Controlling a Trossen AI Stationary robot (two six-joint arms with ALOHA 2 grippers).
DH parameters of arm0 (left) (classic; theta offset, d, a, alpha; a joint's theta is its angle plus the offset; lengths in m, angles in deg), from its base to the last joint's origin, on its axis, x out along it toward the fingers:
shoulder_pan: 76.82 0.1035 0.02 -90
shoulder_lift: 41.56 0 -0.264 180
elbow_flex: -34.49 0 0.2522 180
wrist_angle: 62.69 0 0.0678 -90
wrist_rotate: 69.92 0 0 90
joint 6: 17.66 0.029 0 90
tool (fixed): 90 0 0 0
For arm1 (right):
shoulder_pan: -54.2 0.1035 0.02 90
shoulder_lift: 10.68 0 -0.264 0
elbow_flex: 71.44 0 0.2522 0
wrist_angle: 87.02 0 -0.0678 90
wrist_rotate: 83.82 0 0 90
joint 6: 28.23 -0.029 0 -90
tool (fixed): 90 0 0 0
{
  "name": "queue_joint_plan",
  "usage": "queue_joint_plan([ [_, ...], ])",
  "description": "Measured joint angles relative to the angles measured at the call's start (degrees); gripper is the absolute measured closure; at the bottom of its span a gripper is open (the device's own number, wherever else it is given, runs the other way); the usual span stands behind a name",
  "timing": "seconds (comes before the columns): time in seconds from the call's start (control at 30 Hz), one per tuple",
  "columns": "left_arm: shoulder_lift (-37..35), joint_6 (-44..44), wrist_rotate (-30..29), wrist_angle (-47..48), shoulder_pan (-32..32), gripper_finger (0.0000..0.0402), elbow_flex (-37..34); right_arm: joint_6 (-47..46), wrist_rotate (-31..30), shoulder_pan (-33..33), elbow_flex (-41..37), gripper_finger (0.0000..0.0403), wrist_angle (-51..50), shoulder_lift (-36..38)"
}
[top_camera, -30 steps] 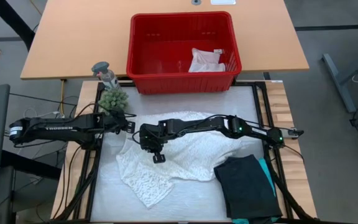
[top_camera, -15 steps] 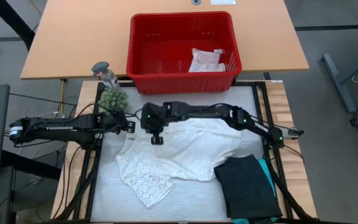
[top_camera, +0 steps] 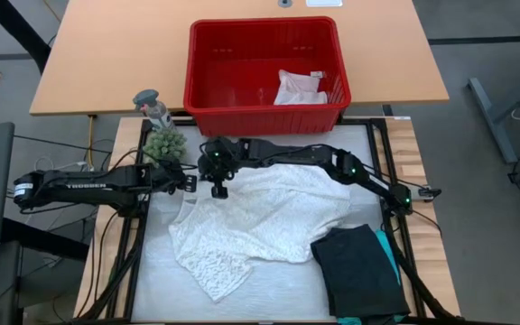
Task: Fold Laundry from Bin
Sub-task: Fold the white t-shirt
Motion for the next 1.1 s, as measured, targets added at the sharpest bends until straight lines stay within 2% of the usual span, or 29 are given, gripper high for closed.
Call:
queue_joint_plan([
  [0.37,0.0,-0.1,1.7,0.0,0.0,0.0402,0.0,-1.3,1.1,-2.7,-5.7,0.0380,5.7,-0.5],
  [0.73,0.0,-1.3,2.7,-1.3,0.0,0.0401,0.0,-1.6,3.8,-4.0,-5.9,0.0380,10.2,-0.5],
  [0.9,0.0,-1.3,2.9,-2.1,0.0,0.0401,0.0,-5.1,7.0,-3.7,-5.8,0.0380,14.7,-4.2],
  [1.1,-0.1,-1.2,4.3,-1.9,-0.1,0.0401,0.0,-6.1,6.6,-3.6,-5.9,0.0378,14.9,-6.2],
])
